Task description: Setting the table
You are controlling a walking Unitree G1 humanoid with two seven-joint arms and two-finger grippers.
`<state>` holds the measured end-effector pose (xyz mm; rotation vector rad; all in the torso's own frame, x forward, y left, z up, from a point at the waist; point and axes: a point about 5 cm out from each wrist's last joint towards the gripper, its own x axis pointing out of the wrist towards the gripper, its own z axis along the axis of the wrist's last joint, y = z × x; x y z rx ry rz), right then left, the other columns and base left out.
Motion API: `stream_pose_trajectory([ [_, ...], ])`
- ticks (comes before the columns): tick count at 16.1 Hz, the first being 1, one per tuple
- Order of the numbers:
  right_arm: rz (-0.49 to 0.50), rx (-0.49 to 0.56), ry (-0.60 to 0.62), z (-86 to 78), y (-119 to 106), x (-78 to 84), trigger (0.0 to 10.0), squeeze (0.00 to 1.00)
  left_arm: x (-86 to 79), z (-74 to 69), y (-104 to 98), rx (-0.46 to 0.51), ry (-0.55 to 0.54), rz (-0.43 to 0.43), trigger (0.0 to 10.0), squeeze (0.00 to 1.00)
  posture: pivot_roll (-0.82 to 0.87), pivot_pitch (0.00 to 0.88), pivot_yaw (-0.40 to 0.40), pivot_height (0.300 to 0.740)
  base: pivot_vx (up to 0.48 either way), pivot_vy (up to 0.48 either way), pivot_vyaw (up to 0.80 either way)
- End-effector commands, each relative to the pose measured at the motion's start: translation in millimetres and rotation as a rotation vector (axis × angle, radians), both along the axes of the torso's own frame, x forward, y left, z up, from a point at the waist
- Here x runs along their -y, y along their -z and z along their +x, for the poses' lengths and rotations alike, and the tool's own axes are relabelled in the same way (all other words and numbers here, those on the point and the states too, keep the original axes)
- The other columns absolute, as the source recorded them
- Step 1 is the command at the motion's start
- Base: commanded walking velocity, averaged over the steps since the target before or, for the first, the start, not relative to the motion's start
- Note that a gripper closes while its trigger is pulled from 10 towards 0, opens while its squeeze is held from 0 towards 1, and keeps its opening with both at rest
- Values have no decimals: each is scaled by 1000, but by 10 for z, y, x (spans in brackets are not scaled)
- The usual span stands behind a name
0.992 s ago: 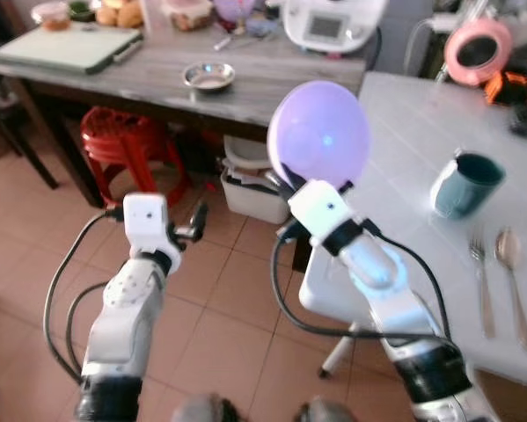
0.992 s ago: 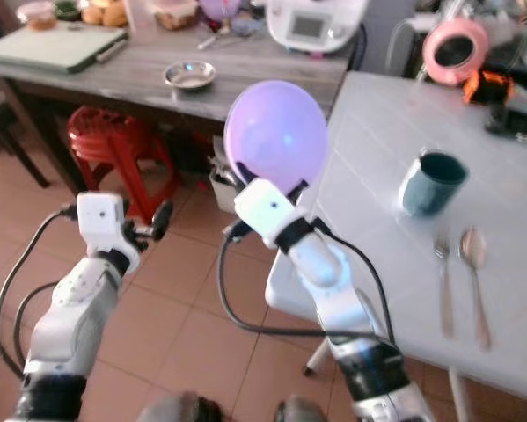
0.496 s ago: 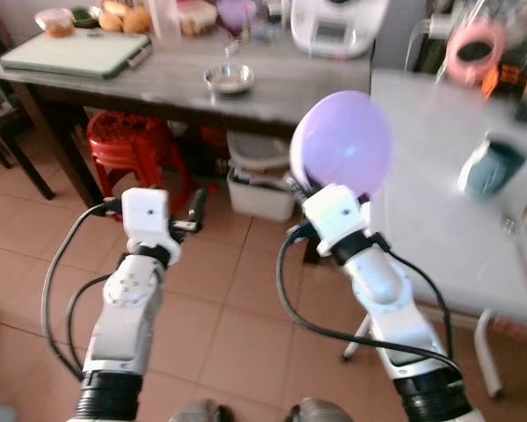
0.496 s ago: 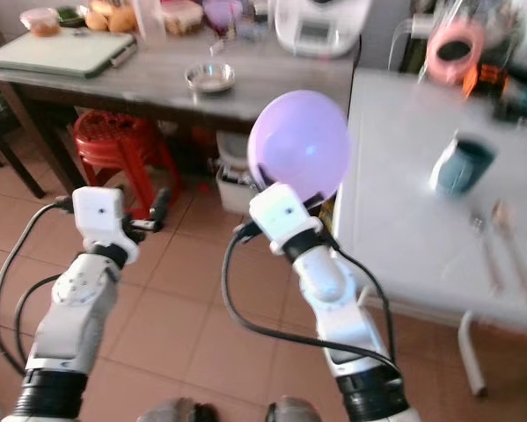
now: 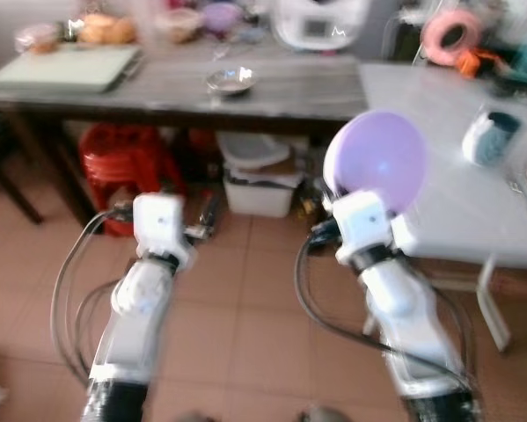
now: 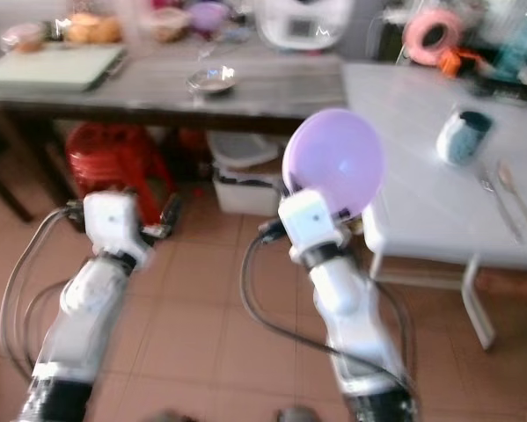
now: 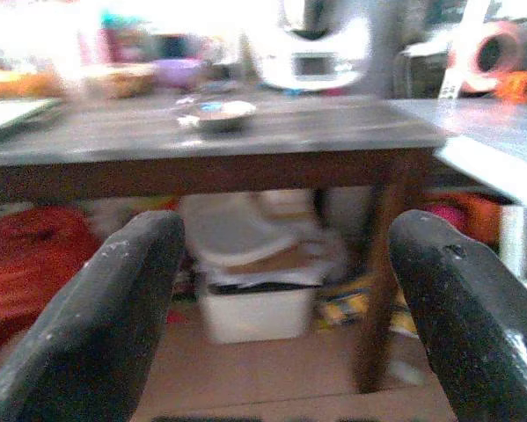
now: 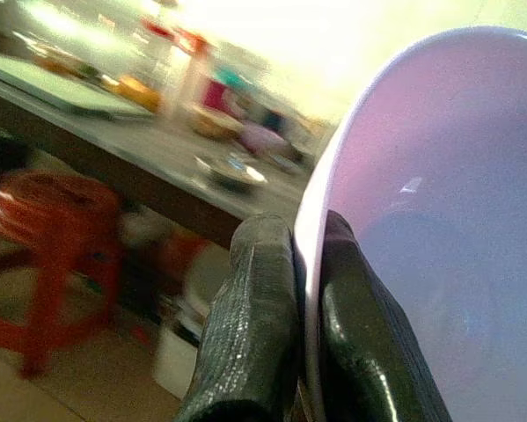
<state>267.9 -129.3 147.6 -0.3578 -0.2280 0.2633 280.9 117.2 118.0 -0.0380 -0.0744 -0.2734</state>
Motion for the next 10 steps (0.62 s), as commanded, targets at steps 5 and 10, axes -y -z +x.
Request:
stream_pose_trajectory([
  [5, 29, 24, -29, 40, -84, -111, 10000, 0, -38, 17, -36, 21, 6, 19, 10000, 0, -56, 0, 30, 740, 465, 0, 0],
  [10, 42, 32, -42, 40, -103, -131, 10000, 0, -18, 32, -35, 13, 16, 3, 10000, 0, -58, 0, 34, 740, 444, 0, 0],
])
